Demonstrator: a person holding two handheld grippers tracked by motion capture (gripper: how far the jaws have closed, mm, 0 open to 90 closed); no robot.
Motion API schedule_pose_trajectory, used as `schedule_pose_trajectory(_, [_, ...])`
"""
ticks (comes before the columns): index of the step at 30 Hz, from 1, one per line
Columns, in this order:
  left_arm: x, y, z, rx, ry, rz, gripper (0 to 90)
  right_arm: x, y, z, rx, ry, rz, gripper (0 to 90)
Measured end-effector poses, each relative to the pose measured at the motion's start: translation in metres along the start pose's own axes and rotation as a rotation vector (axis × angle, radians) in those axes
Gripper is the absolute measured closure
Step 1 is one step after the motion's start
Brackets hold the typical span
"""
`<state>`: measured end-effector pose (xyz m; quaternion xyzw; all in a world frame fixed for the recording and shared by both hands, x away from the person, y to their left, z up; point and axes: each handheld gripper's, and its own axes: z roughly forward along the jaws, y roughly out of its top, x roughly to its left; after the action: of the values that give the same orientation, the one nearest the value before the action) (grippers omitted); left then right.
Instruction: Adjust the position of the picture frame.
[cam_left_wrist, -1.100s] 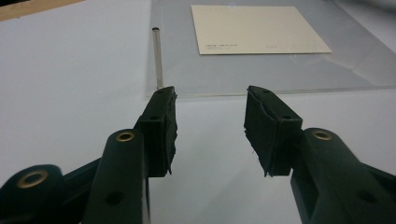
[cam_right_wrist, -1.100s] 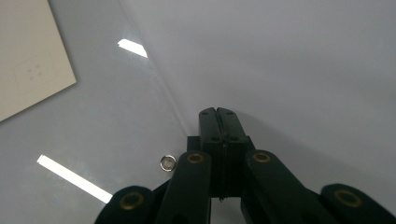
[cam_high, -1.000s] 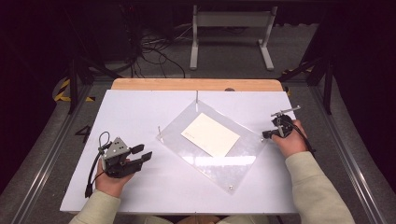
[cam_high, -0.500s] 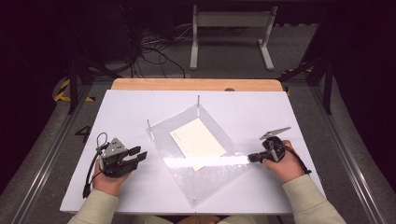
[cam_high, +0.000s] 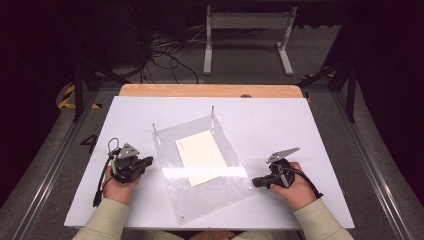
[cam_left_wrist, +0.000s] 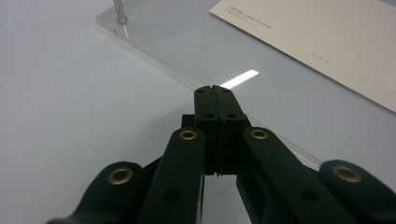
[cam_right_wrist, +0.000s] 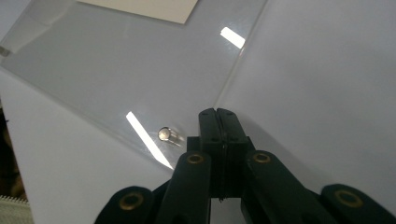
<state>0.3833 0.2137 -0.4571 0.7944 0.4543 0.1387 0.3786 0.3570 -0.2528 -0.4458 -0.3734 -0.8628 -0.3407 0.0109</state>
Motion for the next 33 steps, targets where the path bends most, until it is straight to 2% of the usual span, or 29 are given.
schedule_pose_trajectory(2, [0.001, 0.002, 0.009, 0.02, -0.003, -0.029, 89.7, -0.001, 0.0, -0.004, -0.028, -0.013, 0.005, 90.0])
schedule_pose_trajectory(4, [0.001, 0.004, 0.016, 0.04, -0.007, -0.031, 89.7, -0.001, 0.001, -0.008, -0.051, -0.024, 0.005, 90.0])
schedule_pose_trajectory(5, [0.0, 0.005, 0.017, 0.035, -0.009, -0.035, 89.8, -0.002, 0.0, -0.009, -0.058, -0.025, 0.005, 90.0])
schedule_pose_trajectory(8, [0.0, 0.01, 0.021, 0.046, -0.016, -0.047, 89.9, -0.004, -0.002, -0.01, -0.062, -0.039, 0.013, 90.0])
schedule_pose_trajectory(10, [0.003, 0.012, 0.025, 0.035, -0.049, -0.078, 90.0, -0.004, -0.003, -0.01, -0.065, -0.039, 0.017, 90.0])
schedule_pose_trajectory(12, [0.004, 0.016, 0.031, 0.033, -0.069, -0.084, 90.0, -0.004, -0.004, -0.012, -0.07, -0.038, 0.018, 90.0])
schedule_pose_trajectory(16, [-0.01, 0.035, 0.049, 0.043, -0.042, -0.058, 90.0, -0.003, -0.006, -0.016, -0.081, -0.045, 0.021, 90.0])
schedule_pose_trajectory(22, [-0.025, 0.06, 0.076, 0.041, -0.03, -0.001, 90.0, -0.006, -0.016, -0.03, -0.112, -0.068, 0.048, 90.0])
schedule_pose_trajectory(25, [-0.03, 0.072, 0.09, 0.037, -0.047, -0.016, 90.0, -0.009, -0.023, -0.036, -0.116, -0.088, 0.067, 90.0])
schedule_pose_trajectory(26, [-0.033, 0.076, 0.095, 0.031, -0.047, 0.002, 90.0, -0.01, -0.025, -0.037, -0.116, -0.093, 0.072, 90.0])
schedule_pose_trajectory(27, [-0.035, 0.076, 0.097, 0.023, -0.051, -0.006, 89.9, -0.011, -0.026, -0.038, -0.117, -0.094, 0.08, 90.0])
schedule_pose_trajectory(28, [-0.037, 0.076, 0.099, 0.016, -0.048, -0.001, 89.9, -0.011, -0.027, -0.038, -0.114, -0.097, 0.083, 90.0])
schedule_pose_trajectory(30, [-0.04, 0.075, 0.095, 0.021, -0.013, 0.013, 86.8, -0.012, -0.029, -0.038, -0.101, -0.107, 0.085, 90.0])
schedule_pose_trajectory(31, [-0.039, 0.072, 0.09, 0.019, -0.034, 0.014, 79.8, -0.013, -0.03, -0.037, -0.088, -0.11, 0.085, 90.0])
schedule_pose_trajectory(33, [-0.041, 0.064, 0.079, 0.002, -0.067, 0.007, 75.0, -0.013, -0.03, -0.033, -0.06, -0.1, 0.087, 90.0])
